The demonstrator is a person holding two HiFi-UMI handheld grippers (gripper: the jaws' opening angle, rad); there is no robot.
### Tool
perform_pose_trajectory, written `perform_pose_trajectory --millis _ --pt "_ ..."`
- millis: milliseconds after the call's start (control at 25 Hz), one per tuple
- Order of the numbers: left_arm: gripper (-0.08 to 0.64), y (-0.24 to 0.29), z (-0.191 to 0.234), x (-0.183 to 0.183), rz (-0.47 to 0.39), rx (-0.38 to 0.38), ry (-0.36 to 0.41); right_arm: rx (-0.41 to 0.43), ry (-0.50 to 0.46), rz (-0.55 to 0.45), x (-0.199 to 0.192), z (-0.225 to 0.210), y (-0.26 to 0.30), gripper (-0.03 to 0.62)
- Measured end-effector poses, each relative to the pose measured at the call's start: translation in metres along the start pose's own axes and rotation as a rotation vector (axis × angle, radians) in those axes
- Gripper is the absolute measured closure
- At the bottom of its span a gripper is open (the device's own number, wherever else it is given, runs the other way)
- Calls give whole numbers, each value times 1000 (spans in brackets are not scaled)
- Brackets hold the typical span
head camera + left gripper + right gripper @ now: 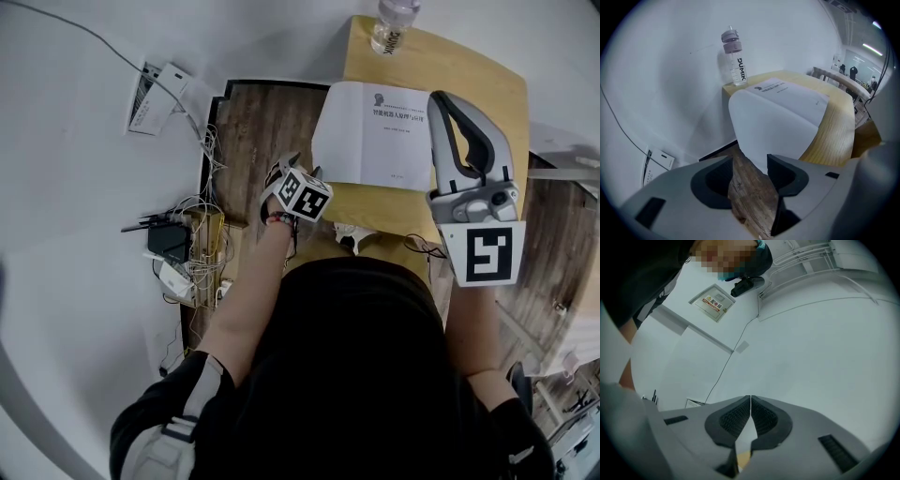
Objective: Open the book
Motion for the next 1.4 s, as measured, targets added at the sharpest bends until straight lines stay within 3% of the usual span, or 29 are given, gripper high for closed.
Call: perform_pose_trajectory --millis 480,1400 --pt "327 -18 7 39 -81 26 28 -28 5 -10 -5 -17 -14 561" --pt "327 -157 -31 193 -515 66 -7 -8 29 -65 -7 -64 -86 561"
Point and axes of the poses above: the fingertips, and each gripper's own axes: y forward along the fingers, z to its left, x out of its top, the point moved 7 cm from there along -y, backward along the fingers, and after that the axes turned 11 degrees about x, right-handed, at the moved point
